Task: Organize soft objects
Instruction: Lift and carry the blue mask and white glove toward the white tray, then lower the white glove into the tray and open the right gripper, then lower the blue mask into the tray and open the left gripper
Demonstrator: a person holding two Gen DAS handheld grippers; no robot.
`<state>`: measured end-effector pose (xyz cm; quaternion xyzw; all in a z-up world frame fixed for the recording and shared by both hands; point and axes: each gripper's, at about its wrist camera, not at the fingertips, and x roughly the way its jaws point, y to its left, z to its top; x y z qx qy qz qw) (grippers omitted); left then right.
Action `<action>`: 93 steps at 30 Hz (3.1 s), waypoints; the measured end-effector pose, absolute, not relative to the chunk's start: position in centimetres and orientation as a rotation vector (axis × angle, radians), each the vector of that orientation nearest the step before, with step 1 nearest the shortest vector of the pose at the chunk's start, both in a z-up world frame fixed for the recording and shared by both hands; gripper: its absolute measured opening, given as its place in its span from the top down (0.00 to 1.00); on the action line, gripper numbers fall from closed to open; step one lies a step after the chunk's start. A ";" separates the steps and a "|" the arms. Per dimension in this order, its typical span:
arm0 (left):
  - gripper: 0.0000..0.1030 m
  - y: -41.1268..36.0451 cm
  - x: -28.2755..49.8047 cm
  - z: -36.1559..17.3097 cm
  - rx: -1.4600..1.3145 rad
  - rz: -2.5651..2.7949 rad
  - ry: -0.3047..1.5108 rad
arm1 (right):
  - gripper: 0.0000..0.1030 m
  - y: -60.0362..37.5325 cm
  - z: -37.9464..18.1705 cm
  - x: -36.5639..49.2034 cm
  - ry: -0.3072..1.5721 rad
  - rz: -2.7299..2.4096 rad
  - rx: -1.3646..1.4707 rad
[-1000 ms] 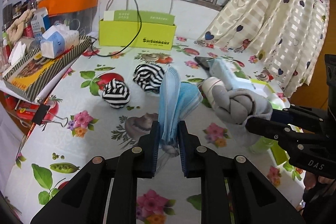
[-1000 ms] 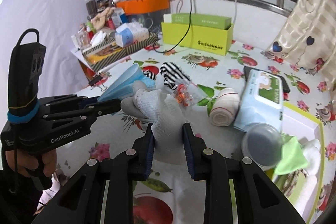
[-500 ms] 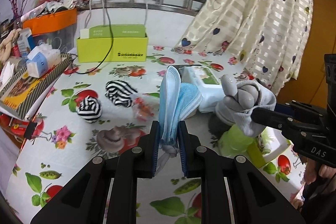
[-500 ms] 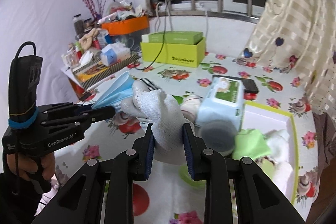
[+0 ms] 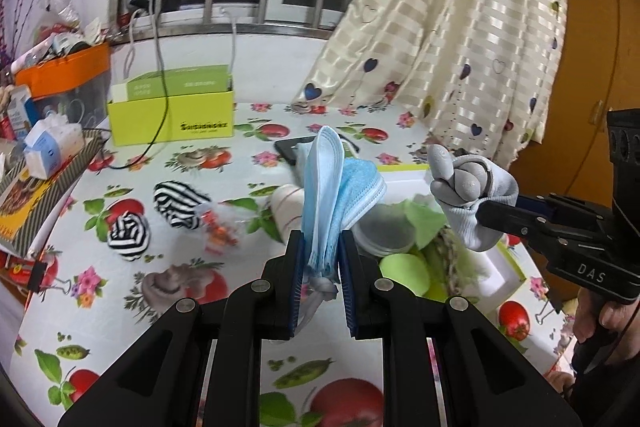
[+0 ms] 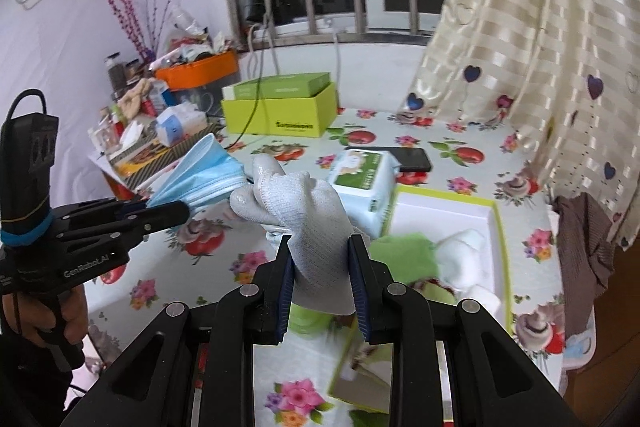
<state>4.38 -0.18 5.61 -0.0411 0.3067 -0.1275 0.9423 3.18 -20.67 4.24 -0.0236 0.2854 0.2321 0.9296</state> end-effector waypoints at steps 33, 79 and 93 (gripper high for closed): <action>0.82 -8.2 5.7 6.6 -0.003 -0.396 0.625 | 0.76 -30.8 2.5 3.0 0.604 0.284 0.071; 0.82 -8.9 10.8 5.6 -0.004 -0.359 0.671 | 0.51 -29.2 -0.2 13.6 0.699 0.287 0.064; 0.82 -15.6 12.7 3.4 0.062 -0.413 0.758 | 0.51 -35.4 -2.0 8.9 0.696 0.231 0.167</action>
